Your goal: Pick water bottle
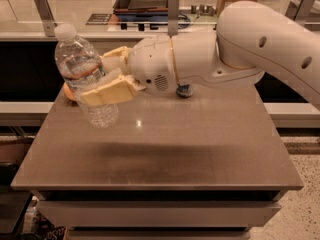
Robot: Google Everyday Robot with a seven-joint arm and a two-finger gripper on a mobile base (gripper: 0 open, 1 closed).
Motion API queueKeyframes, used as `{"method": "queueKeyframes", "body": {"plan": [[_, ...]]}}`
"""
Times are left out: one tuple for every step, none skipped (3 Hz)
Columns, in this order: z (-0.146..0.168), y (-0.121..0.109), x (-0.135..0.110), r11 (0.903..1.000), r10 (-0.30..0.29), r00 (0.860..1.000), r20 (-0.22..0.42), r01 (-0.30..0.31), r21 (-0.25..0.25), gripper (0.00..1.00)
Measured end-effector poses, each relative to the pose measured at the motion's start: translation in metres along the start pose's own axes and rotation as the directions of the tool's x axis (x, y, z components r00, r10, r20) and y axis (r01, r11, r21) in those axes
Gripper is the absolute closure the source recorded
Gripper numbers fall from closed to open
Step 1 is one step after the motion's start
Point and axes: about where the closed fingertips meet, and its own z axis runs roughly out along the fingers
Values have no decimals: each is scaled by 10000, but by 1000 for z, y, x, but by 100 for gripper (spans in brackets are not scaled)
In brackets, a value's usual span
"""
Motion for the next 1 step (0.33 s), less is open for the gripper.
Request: {"method": "queueKeyframes", "body": {"plan": [[0, 0, 0, 10000, 0, 10000, 0, 0, 0, 100]]}}
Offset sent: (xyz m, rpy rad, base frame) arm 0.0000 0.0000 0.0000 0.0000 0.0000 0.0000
